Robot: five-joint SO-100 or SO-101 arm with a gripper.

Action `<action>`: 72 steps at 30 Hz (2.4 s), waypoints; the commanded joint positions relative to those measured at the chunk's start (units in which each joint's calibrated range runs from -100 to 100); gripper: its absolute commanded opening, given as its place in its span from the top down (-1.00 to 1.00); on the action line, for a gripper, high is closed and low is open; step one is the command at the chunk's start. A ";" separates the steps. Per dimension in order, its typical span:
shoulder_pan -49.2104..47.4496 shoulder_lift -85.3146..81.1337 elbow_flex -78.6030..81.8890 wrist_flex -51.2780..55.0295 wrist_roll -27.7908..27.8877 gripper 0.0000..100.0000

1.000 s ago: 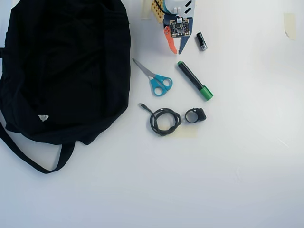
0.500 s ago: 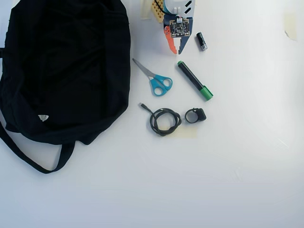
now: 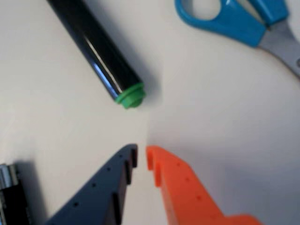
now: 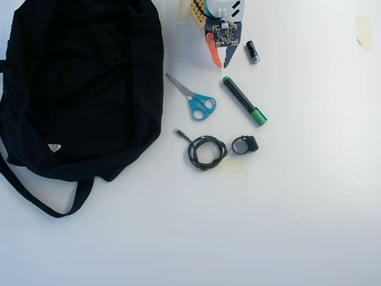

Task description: Put the bike light into the black bag

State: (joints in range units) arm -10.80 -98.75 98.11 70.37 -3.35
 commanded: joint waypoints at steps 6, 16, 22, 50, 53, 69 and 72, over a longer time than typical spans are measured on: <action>0.40 -0.83 1.17 1.81 0.20 0.96; 0.33 -0.83 1.17 1.81 0.20 0.96; 0.33 -0.83 1.17 1.81 0.20 0.96; 0.33 -0.83 1.17 1.81 0.20 0.96; 0.33 -0.83 1.17 1.81 0.20 0.96; -0.34 7.80 -11.14 -24.72 0.20 0.96; -0.34 14.52 -17.61 -30.49 0.15 0.96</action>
State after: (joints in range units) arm -10.80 -89.46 88.05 46.16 -3.39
